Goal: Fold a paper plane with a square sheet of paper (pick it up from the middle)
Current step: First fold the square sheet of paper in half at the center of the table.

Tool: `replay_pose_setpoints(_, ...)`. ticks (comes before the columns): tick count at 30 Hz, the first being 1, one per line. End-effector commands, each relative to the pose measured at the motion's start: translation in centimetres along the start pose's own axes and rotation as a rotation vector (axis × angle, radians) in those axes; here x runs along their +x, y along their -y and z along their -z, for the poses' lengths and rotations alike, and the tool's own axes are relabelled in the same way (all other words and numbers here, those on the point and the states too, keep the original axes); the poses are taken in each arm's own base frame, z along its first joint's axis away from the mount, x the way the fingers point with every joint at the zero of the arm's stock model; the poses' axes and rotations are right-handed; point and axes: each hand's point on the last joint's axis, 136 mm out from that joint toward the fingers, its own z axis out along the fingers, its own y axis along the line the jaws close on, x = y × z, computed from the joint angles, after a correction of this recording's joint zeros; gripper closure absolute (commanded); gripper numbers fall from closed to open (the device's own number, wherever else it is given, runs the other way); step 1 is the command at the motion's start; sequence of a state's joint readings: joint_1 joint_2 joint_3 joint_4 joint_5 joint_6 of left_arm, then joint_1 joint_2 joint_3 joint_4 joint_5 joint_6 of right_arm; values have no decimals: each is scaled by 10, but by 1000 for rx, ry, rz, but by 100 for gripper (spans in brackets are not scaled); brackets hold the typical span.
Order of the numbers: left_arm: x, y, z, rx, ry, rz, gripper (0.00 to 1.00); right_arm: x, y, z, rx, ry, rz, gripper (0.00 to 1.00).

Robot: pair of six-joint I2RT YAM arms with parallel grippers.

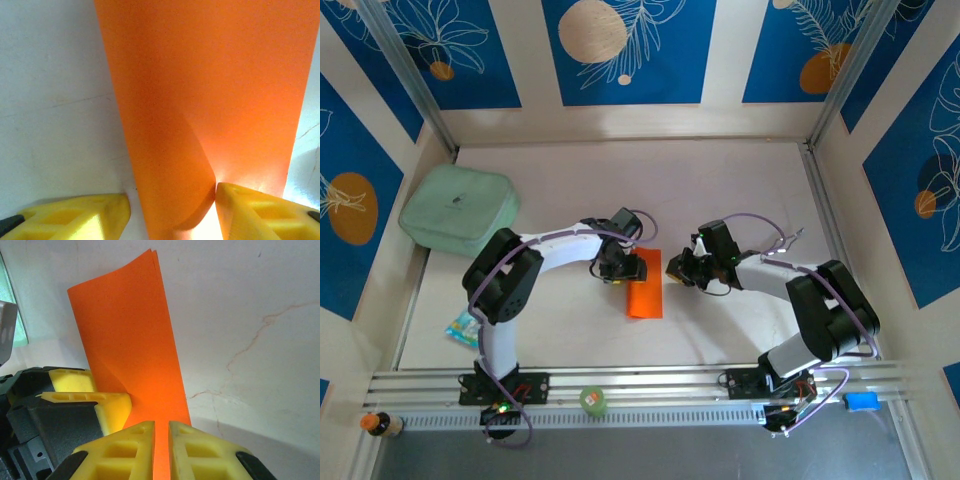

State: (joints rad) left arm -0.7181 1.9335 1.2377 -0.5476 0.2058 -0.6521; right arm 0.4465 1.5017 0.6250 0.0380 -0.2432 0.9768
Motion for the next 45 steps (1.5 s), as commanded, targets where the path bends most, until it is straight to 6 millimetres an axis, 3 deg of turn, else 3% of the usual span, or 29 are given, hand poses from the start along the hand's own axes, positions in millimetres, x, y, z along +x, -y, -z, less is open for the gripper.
replay_pose_setpoints(1,14,-36,-46,-105,-54,2,44,5,0,-1,-8,-20,-5,85)
replay_pose_setpoints(12,14,-37,-45,-107,-50,-21,48,5,-1,-2,-11,-26,0,86)
replay_pose_setpoints(45,11,-34,-49,-106,-48,-36,44,5,-2,1,-8,-24,-2,86)
